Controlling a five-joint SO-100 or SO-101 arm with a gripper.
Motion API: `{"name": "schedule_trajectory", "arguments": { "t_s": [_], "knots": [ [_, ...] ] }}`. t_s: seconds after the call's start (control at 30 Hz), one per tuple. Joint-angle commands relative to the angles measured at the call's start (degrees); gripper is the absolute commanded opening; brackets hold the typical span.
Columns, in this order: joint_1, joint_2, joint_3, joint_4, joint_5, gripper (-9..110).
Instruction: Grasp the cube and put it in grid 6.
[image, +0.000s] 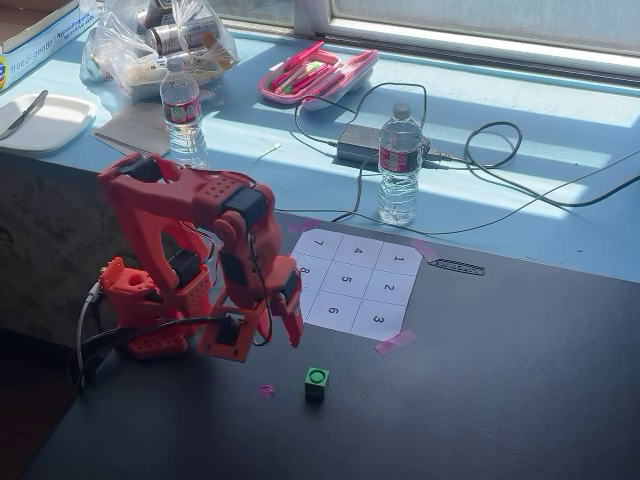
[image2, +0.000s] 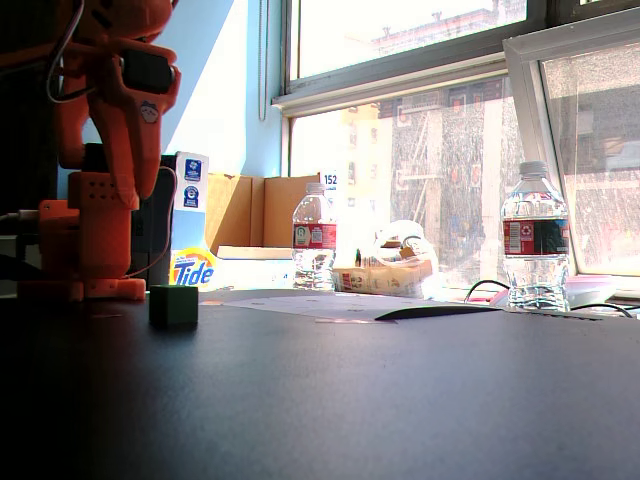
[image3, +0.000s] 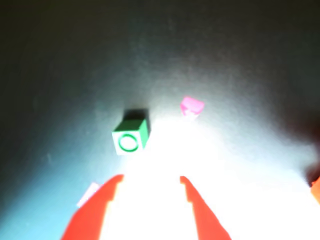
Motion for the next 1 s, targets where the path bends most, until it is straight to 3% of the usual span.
{"name": "schedule_trajectory", "arguments": {
  "t_s": [0.0, 0.43, 0.97],
  "knots": [
    [1.14, -3.96, -5.1, -0.35, -1.32, 18],
    [1.58, -14.15, -10.72, -0.88, -2.99, 27],
    [-5.8, -23.91, -10.72, -6.24, -2.37, 29]
  ]
}}
